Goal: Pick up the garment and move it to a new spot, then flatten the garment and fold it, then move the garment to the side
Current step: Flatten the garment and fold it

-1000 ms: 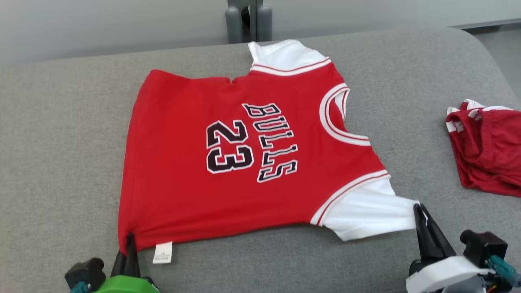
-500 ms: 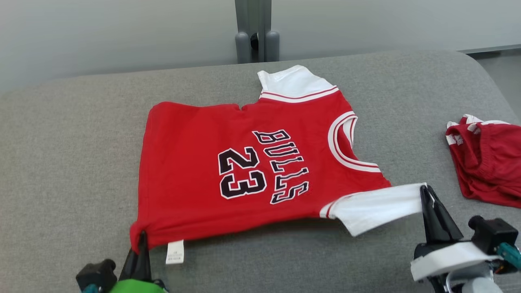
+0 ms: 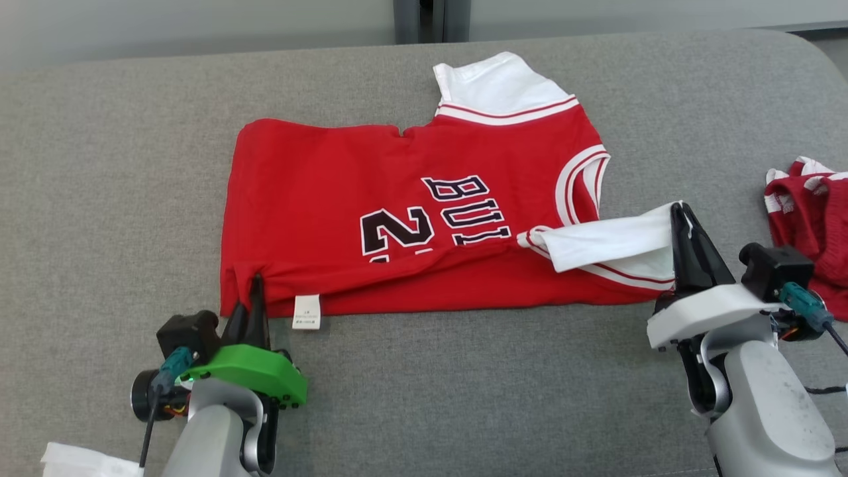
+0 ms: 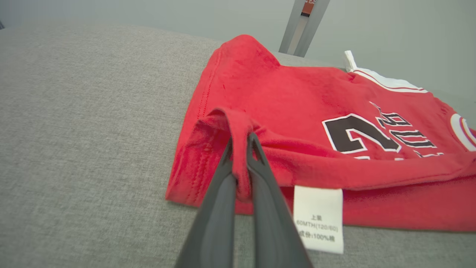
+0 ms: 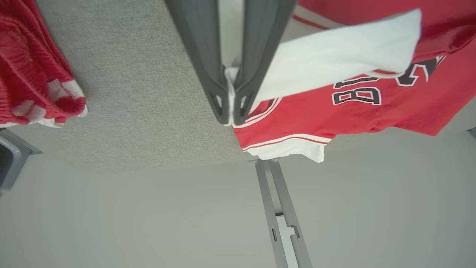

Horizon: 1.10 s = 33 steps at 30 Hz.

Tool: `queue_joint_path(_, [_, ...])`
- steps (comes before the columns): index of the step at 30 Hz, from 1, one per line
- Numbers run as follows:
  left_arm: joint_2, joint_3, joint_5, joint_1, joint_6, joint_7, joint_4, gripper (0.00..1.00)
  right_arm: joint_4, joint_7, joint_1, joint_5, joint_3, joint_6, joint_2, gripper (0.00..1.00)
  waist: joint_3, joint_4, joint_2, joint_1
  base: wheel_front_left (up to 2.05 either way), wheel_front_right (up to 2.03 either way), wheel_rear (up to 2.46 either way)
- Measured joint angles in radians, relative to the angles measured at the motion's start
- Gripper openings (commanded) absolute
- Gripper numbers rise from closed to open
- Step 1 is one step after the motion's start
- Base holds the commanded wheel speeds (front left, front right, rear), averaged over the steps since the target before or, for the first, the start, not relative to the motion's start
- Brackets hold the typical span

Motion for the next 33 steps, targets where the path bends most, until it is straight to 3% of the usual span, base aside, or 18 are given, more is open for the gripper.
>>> queue_joint_path(5, [0.000, -0.010, -0.005, -0.086, 0.035, 0.000, 0.055, 0.00, 0.051, 0.000, -0.085, -0.034, -0.012, 0.000, 0.008, 0.00, 0.047, 0.006, 0.0000, 0.0000, 0.00, 0.00, 0.00])
queue_joint_path(6, [0.000, -0.008, -0.007, -0.100, 0.045, 0.000, 0.054, 0.15, 0.060, 0.000, -0.102, -0.039, -0.020, 0.000, 0.011, 0.00, 0.057, 0.007, 0.0000, 0.0000, 0.00, 0.00, 0.00])
queue_joint_path(7, [0.000, -0.007, -0.006, -0.109, 0.055, 0.000, 0.052, 0.44, 0.067, 0.000, -0.113, -0.044, -0.028, 0.000, 0.015, 0.45, 0.065, 0.008, 0.0000, 0.0000, 0.00, 0.00, 0.00])
queue_joint_path(8, [0.000, -0.004, -0.014, -0.115, 0.062, 0.000, 0.053, 1.00, 0.069, 0.000, -0.120, -0.051, -0.033, 0.000, 0.018, 1.00, 0.072, 0.009, 0.0000, 0.0000, 0.00, 0.00, 0.00])
queue_joint_path(15, [0.000, 0.057, -0.021, -0.068, 0.099, 0.000, -0.044, 1.00, -0.031, 0.000, -0.119, -0.073, -0.054, 0.000, 0.041, 1.00, 0.104, 0.014, 0.0000, 0.0000, 0.00, 0.00, 0.00])
queue_joint_path(17, [0.002, 0.055, -0.026, -0.035, 0.092, 0.000, -0.050, 1.00, -0.059, 0.000, -0.086, -0.070, -0.061, 0.000, 0.045, 1.00, 0.105, 0.012, 0.0000, 0.0000, 0.00, 0.00, 0.00])
queue_joint_path(23, [0.000, 0.043, -0.056, 0.002, 0.075, 0.000, -0.021, 1.00, -0.097, 0.000, 0.021, -0.066, -0.067, 0.000, 0.038, 1.00, 0.113, 0.004, 0.0000, 0.0000, 0.00, 0.00, 0.00])
queue_joint_path(31, [0.003, 0.030, -0.047, -0.044, 0.078, -0.011, 0.084, 1.00, -0.059, 0.000, 0.074, -0.092, -0.082, 0.000, 0.038, 1.00, 0.135, -0.006, 0.0000, 0.0000, 0.00, 0.00, 0.00])
queue_joint_path(32, [0.003, 0.029, -0.049, -0.048, 0.078, -0.011, 0.092, 0.95, -0.052, 0.000, 0.079, -0.093, -0.082, 0.000, 0.038, 1.00, 0.136, -0.006, 0.0000, 0.0000, 0.00, 0.00, 0.00])
queue_joint_path(33, [0.003, 0.028, -0.048, -0.052, 0.078, -0.012, 0.102, 0.43, -0.044, 0.000, 0.083, -0.094, -0.079, 0.000, 0.039, 1.00, 0.137, -0.006, 0.0000, 0.0000, 0.00, 0.00, 0.00])
